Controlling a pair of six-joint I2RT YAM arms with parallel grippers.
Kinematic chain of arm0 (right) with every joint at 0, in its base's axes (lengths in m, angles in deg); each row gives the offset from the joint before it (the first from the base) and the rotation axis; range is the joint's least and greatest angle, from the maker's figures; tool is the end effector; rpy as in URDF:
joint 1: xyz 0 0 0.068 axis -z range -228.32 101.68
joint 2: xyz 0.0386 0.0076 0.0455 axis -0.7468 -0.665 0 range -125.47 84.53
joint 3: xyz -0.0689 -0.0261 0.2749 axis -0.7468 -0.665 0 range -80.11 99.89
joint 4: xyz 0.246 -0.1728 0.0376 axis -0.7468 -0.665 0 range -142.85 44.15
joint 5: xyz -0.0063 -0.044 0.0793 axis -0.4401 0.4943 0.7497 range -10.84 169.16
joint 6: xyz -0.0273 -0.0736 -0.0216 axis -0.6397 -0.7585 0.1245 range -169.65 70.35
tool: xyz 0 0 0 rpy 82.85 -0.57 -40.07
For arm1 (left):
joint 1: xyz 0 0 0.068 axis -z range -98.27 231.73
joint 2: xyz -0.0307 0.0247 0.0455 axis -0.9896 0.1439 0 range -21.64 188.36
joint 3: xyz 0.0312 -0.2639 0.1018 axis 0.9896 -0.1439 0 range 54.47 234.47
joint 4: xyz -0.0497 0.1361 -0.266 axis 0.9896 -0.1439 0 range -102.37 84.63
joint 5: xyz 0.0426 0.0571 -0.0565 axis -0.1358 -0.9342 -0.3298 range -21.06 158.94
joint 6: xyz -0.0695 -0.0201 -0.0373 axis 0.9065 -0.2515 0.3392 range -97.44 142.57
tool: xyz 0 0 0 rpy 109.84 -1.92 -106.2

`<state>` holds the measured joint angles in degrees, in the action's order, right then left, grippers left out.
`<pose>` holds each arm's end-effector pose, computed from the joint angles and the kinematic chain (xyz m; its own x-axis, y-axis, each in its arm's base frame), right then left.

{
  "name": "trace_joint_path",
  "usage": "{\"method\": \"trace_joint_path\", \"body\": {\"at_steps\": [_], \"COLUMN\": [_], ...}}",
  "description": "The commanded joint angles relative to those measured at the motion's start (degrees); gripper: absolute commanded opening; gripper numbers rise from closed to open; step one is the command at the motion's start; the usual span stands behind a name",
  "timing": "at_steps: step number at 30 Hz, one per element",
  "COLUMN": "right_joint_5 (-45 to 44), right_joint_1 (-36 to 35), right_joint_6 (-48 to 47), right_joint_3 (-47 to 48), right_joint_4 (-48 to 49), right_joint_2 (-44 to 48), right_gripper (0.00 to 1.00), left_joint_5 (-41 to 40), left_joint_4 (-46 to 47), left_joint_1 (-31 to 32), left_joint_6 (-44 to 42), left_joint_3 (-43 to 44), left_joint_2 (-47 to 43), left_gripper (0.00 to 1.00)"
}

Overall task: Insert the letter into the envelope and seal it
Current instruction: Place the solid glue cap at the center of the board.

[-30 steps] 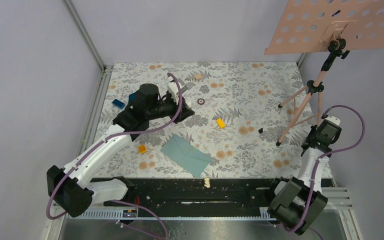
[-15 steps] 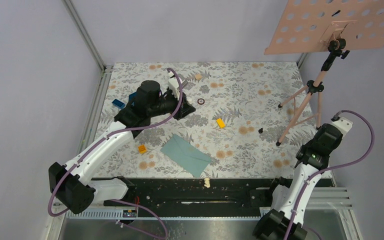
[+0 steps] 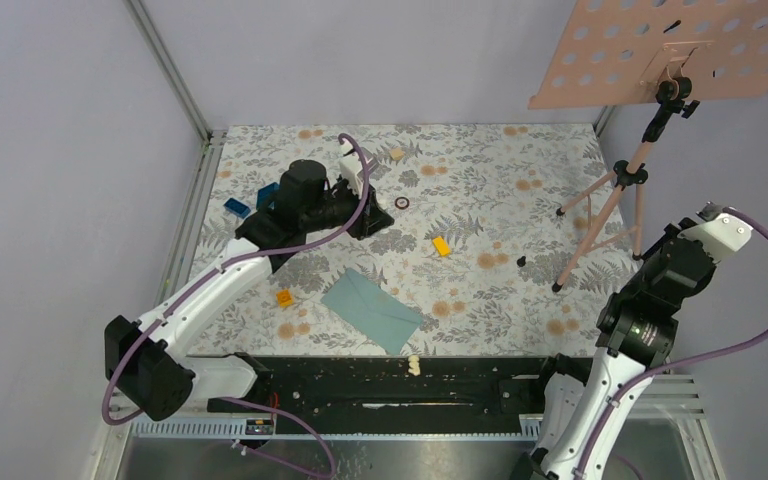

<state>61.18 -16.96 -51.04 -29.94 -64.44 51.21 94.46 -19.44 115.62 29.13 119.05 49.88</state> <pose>0.1503 -0.1172 0.4020 -0.0443 -0.0001 -0.9990 0.7576 0.6519 -0.0336 0.2777 -0.2233 0.3506 -0.3914 0.1386 -0.9097 0.7975 0.5443 -0.2602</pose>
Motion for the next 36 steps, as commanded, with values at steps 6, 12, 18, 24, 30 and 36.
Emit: {"method": "trace_joint_path", "body": {"at_steps": [6, 12, 18, 24, 30, 36], "right_joint_5": [7.25, 11.91, 16.28, 26.77, 28.00, 28.72], "right_joint_1": [-2.43, -6.09, -11.27, -15.00, -19.95, -29.71], "right_joint_6": [14.14, 21.48, 23.78, 30.51, 31.71, 35.90], "right_joint_3": [6.17, 4.20, 1.93, -2.86, -7.37, -14.78], "right_joint_4": [-2.13, -1.71, -0.11, 4.60, 5.36, 11.01], "right_joint_2": [0.75, -0.24, -0.57, -0.24, 0.16, -2.11], "right_gripper": [0.25, 0.25, 0.24, 0.25, 0.25, 0.25], "left_joint_5": [1.21, 0.71, 0.87, 1.51, 1.54, 2.17], "left_joint_4": [2.40, 2.55, 2.76, 3.16, 2.97, 3.14], "left_joint_1": [-0.39, -1.09, -1.46, -1.63, -1.73, -1.78], "left_joint_6": [1.35, 2.05, 2.80, 4.13, 4.22, 6.10], "left_joint_3": [2.47, 2.99, 3.21, 3.50, 3.55, 4.00], "left_joint_2": [0.72, 1.46, 2.61, 3.61, 3.69, 5.15], "left_gripper": [0.00, 0.00, 0.00, 0.00, 0.00, 0.00]}}
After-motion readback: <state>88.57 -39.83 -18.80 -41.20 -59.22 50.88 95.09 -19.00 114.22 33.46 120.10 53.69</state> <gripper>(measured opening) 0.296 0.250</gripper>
